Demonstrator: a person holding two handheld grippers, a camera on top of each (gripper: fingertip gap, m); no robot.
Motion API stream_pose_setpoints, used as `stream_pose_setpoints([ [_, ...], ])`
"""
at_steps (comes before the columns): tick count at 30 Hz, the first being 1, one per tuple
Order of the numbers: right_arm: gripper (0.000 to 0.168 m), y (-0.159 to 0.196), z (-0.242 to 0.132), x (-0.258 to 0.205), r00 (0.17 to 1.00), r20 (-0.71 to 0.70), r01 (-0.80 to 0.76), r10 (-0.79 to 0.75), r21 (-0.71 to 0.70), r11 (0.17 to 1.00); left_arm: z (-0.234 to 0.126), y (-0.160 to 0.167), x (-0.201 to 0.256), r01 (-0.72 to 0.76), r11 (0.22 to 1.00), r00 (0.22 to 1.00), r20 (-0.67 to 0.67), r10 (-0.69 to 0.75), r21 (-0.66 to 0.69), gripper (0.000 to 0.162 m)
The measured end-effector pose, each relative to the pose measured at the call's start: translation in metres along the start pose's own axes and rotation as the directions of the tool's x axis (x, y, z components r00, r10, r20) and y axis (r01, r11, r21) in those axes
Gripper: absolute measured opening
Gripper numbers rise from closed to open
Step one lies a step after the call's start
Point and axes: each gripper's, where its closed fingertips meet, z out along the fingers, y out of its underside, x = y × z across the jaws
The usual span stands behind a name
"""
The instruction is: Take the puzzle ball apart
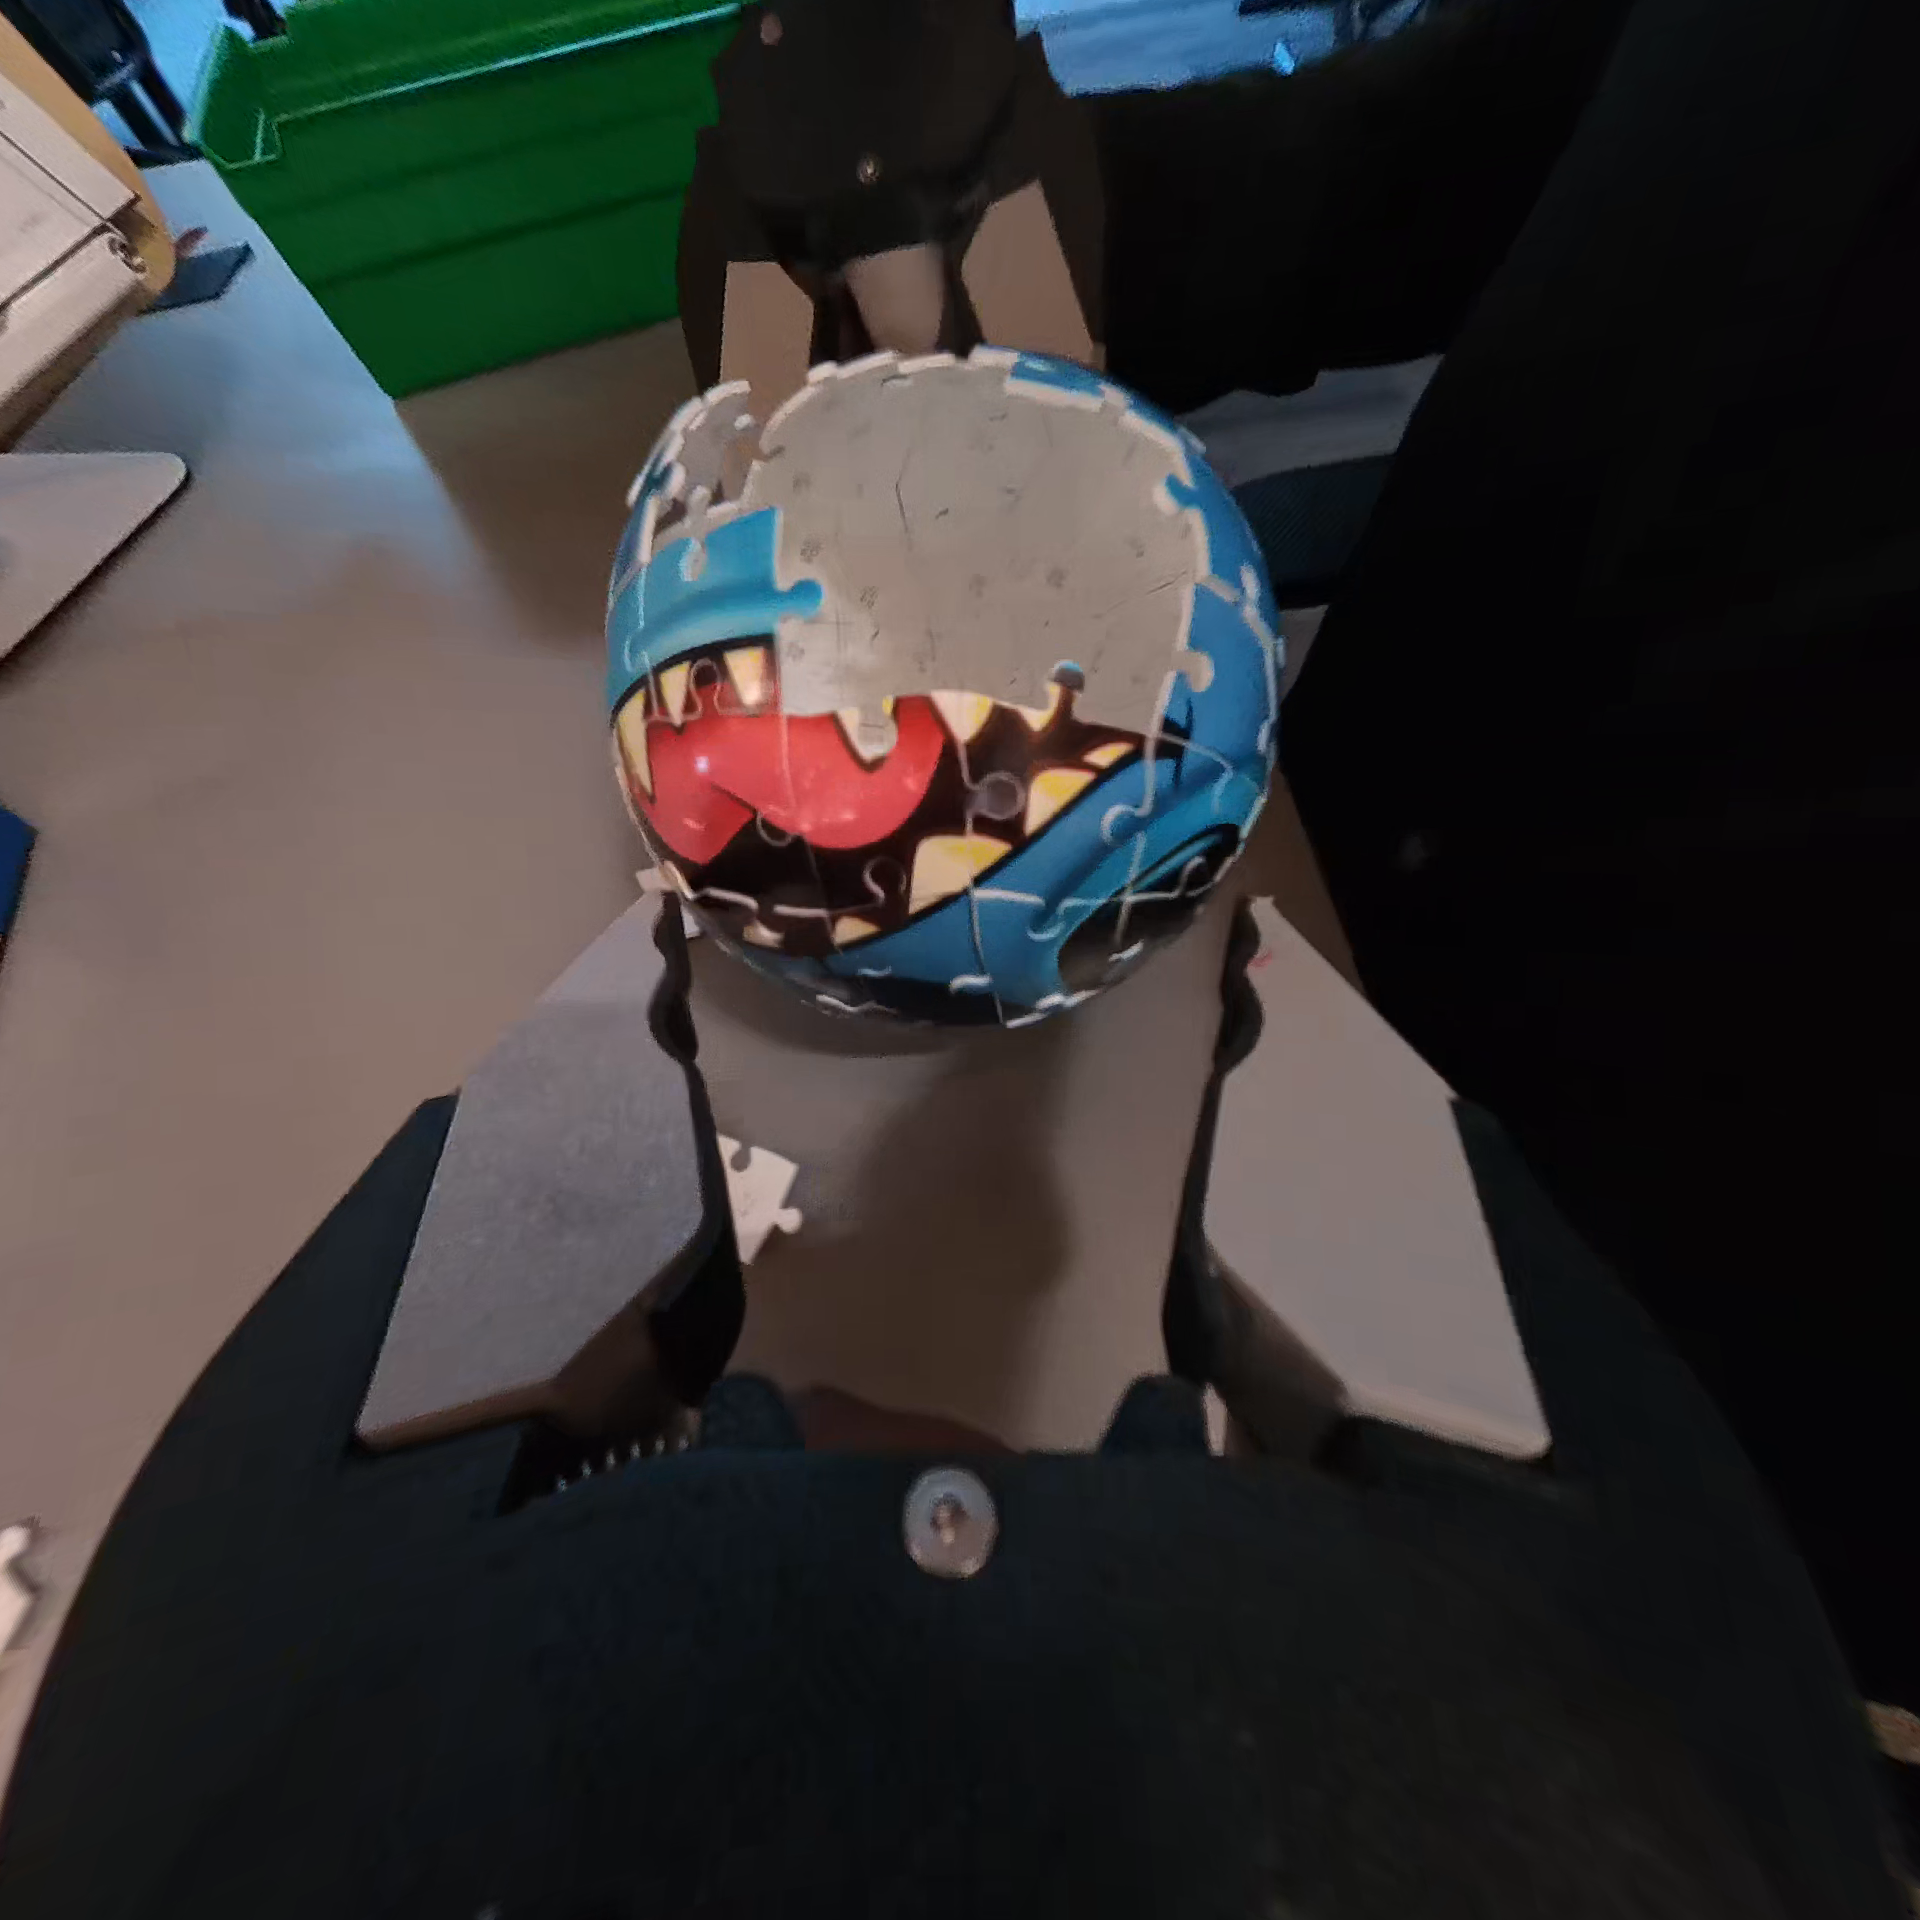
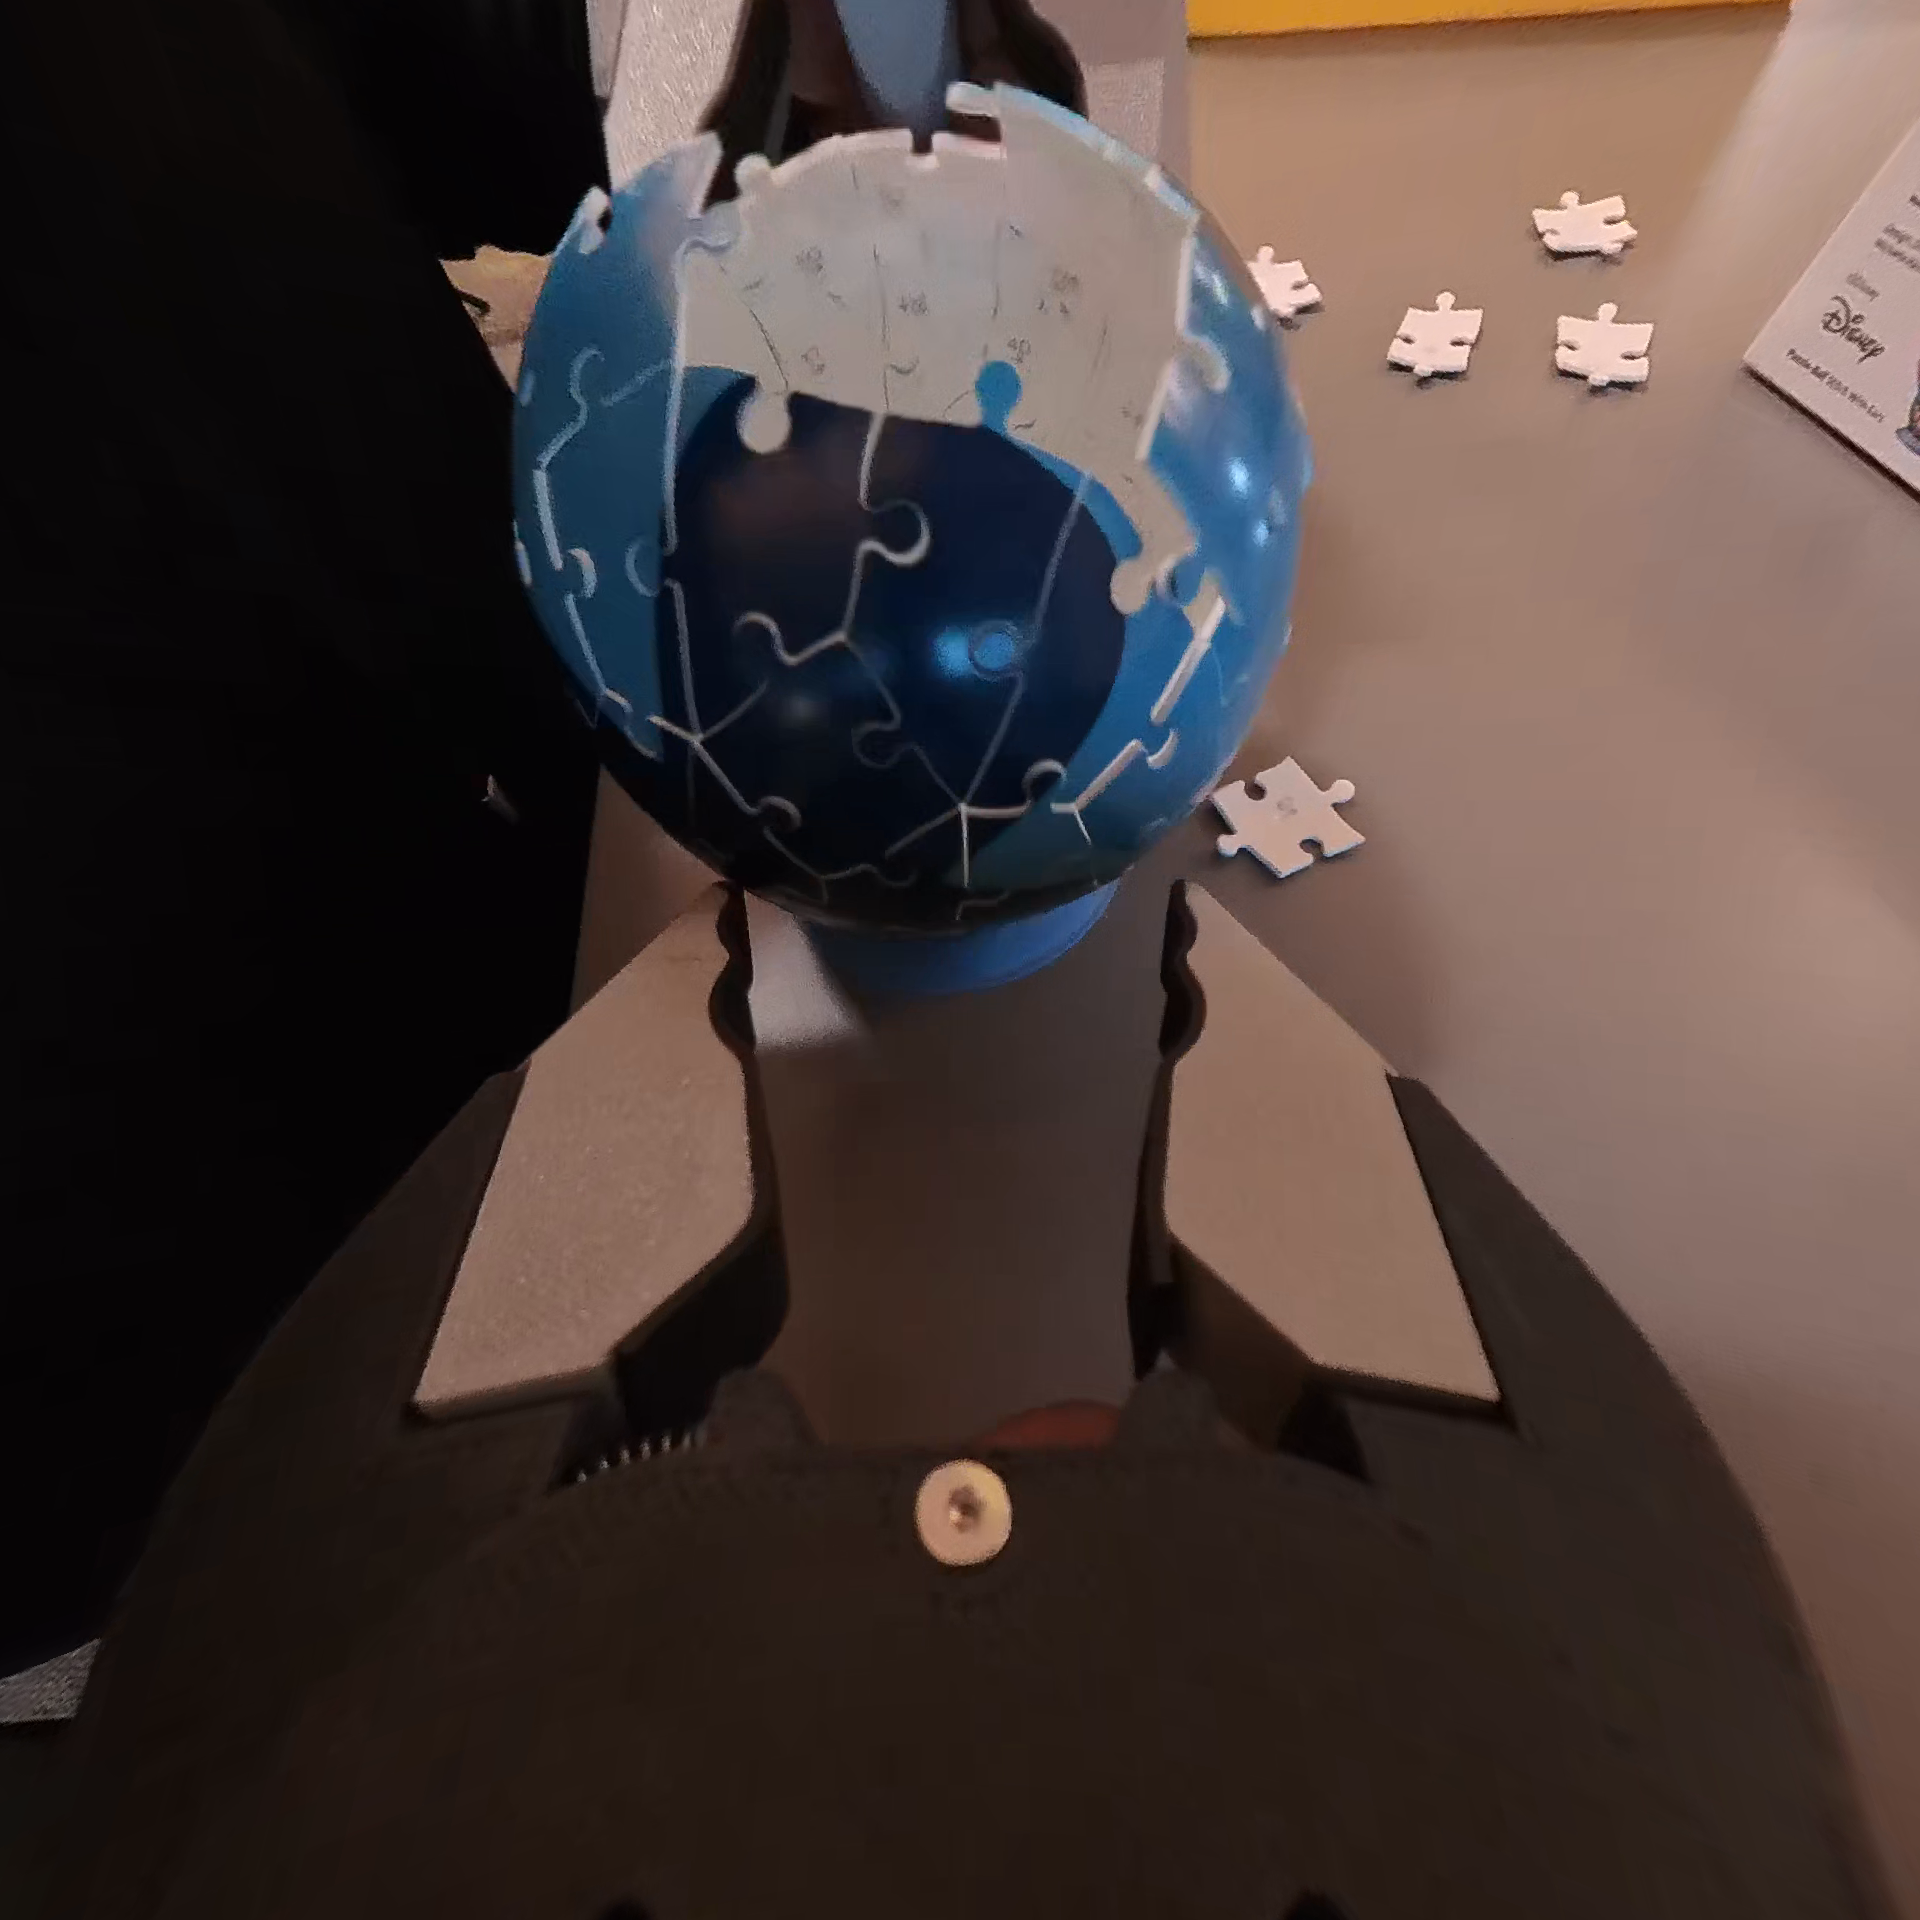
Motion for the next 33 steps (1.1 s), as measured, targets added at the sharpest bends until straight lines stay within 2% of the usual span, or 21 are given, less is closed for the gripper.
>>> stream_pose_setpoints([
  [4,0.078,-0.001,-0.003,-0.002,1.000,0.010,0.000,0.000,0.030,1.000,-0.004,-0.001,0.001,0.079,0.996,0.995,-0.070,-0.076,0.043,0.107],
  [8,0.079,-0.005,-0.004,-0.001,0.999,0.031,0.006,-0.008,0.066,0.998,0.005,0.002,-0.003,0.108,0.994,0.990,-0.089,-0.105,0.030,0.103],
  [12,0.080,-0.006,-0.005,0.000,0.992,-0.026,0.124,-0.122,0.069,0.990,0.008,0.003,-0.005,-0.020,1.000,1.000,0.002,0.020,0.007,0.097],
  [16,0.071,-0.003,-0.010,-0.002,0.964,-0.087,0.255,-0.253,0.022,0.967,0.002,0.000,0.004,-0.201,0.980,0.975,0.094,0.201,-0.012,0.093],
  [18,0.065,0.000,-0.018,-0.001,0.957,-0.097,0.274,-0.272,0.006,0.962,-0.003,-0.005,0.007,-0.217,0.976,0.971,0.103,0.214,0.019,0.093],
  [23,0.065,-0.002,-0.040,0.013,0.989,-0.049,0.143,-0.140,0.079,0.987,-0.010,-0.010,-0.006,-0.047,0.996,0.999,0.016,0.046,0.070,0.100],
  [25,0.067,-0.007,-0.042,0.010,0.998,0.048,0.038,-0.045,0.131,0.991,-0.008,-0.009,-0.008,0.048,0.997,0.997,-0.061,-0.044,0.063,0.106],
  [28,0.084,-0.012,-0.033,0.003,0.978,0.190,-0.118,0.090,0.139,0.983,0.000,-0.010,-0.002,0.176,0.983,0.972,-0.163,-0.167,0.042,0.108],
  [33,0.092,-0.015,-0.008,0.001,0.970,0.225,-0.125,0.095,0.120,0.985,0.018,-0.001,-0.003,0.135,0.991,0.980,-0.148,-0.135,-0.006,0.110],
])
